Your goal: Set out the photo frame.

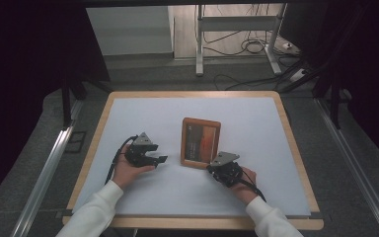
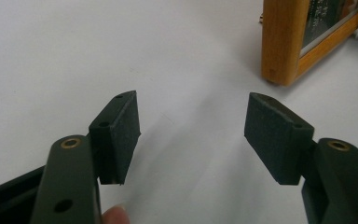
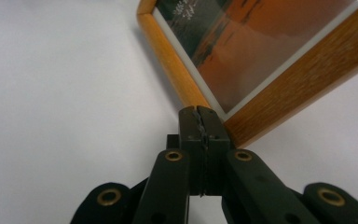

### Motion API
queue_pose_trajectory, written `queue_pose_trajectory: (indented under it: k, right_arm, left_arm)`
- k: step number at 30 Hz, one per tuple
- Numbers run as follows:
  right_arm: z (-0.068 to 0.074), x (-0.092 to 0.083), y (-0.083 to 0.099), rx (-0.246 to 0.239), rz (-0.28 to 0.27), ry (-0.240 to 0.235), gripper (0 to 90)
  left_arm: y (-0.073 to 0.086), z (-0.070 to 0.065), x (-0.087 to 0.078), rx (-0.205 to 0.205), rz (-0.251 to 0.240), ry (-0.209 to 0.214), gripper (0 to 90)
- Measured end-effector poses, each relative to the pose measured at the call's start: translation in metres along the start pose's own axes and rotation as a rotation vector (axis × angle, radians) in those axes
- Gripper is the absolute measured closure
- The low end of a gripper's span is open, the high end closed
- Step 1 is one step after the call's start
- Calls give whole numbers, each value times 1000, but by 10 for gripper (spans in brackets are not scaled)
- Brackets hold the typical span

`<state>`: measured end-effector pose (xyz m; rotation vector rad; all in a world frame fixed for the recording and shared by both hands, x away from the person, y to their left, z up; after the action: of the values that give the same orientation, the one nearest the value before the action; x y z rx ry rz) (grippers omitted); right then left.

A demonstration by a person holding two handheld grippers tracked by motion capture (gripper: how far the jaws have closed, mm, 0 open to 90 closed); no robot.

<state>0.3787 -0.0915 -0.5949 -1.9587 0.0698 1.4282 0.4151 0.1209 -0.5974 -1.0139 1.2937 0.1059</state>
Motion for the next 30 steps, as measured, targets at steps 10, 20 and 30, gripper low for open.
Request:
queue_pose_trajectory:
  k: [10,20,30]
  right_arm:
    - [-7,0,2,14,-2,18,899]
    - [-9,-1,4,19,2,21,897]
    - [-10,-25,6,41,-61,13,889]
  left_arm:
    - [0,0,1,1,4,2,345]
    - [1,0,1,2,6,2,344]
    - [0,0,-2,-2,-3,0,344]
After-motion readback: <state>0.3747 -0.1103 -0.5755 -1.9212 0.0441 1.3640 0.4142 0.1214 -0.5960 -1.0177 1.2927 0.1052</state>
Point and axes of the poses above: each handheld gripper's, and its own axes: x roughly forward along the jaws, y roughly out of its underside, z roughly to its left, the point moved 10 cm from there along x, roughly forward along the jaws, and after that the axes turned 15 degrees about z, right-handed, at the moved point
